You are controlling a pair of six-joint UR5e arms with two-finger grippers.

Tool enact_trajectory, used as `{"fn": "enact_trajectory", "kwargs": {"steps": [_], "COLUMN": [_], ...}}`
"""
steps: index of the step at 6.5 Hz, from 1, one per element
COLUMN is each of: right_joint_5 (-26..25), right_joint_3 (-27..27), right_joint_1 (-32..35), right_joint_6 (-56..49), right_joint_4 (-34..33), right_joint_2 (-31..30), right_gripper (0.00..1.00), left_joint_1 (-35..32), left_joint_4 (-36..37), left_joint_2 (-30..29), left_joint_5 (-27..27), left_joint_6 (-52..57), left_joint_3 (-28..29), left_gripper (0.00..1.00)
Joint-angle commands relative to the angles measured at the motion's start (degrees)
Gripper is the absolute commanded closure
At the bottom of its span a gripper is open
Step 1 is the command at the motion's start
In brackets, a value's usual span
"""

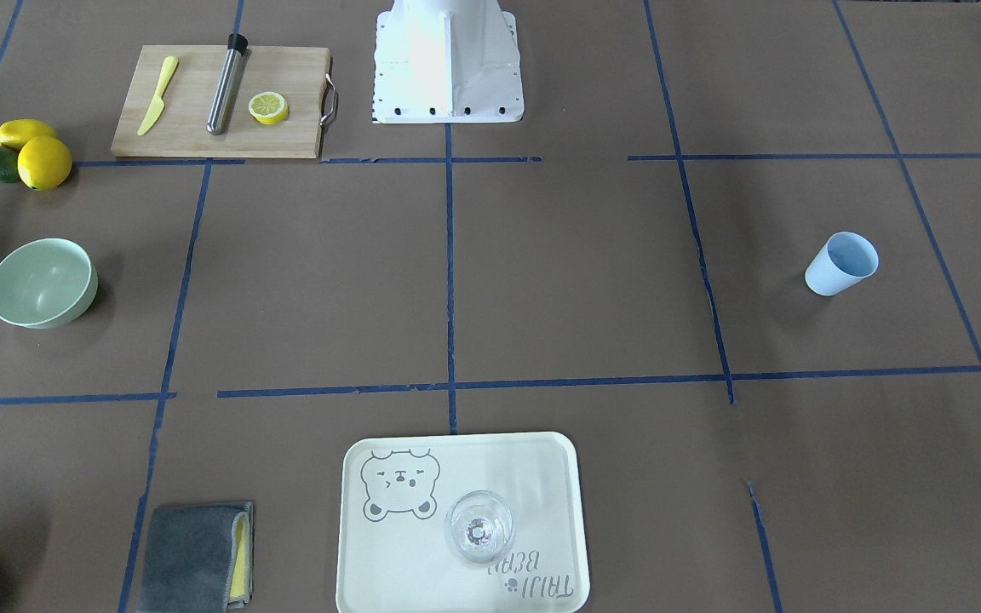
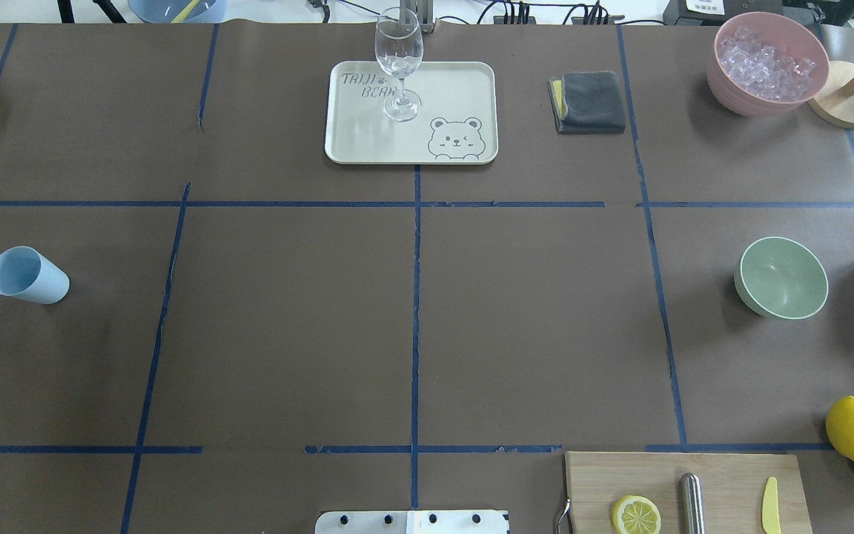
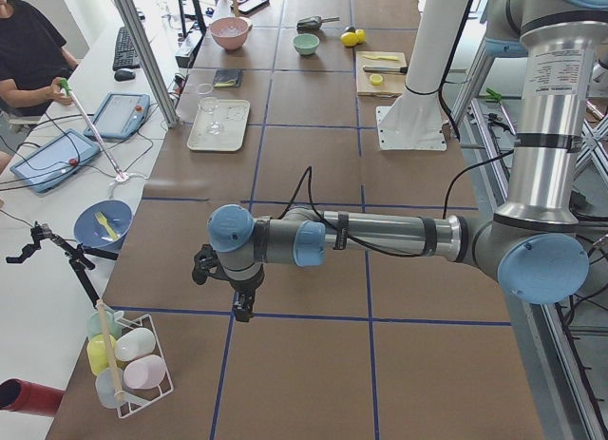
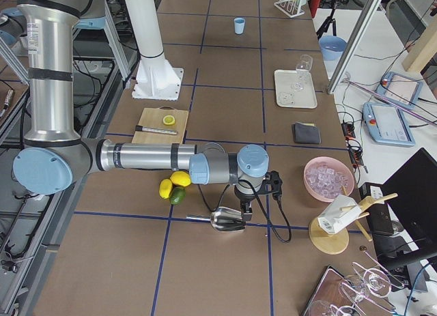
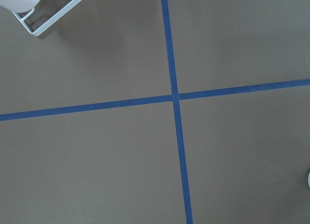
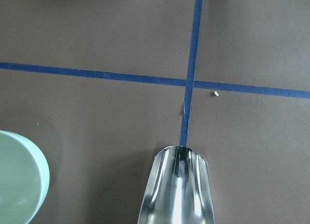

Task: Pour ice into bowl

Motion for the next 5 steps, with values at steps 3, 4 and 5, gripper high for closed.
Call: {"fn": "enact_trajectory", "kwargs": {"steps": [3,4,5], "right_joint_5": [0.22,0.31,0.83], "right_joint_3": [3.11,4.18,3.75], "right_joint_1": [0.12,-0.14,-0.05], "right_joint_6": [0.68,0.59,4.94], "right_joint_4": [0.01,-0.43,-0.52], "right_joint_2": [0.73,1.70,4.93], "right_gripper": [0.00,0.00,0.00], "left_joint_1": [0.00,0.00,0.00], "left_joint_4": [-0.18,-0.18,-0.18], "left_joint_2": [-0.61,-1.83,-3.85], "left_joint_5": [0.00,0.00,0.26], "left_joint_6": [-0.08,-0.35,-4.61], "left_joint_3": [-3.87,-7.56,-11.51], "left_gripper": [0.00,0.00,0.00]}}
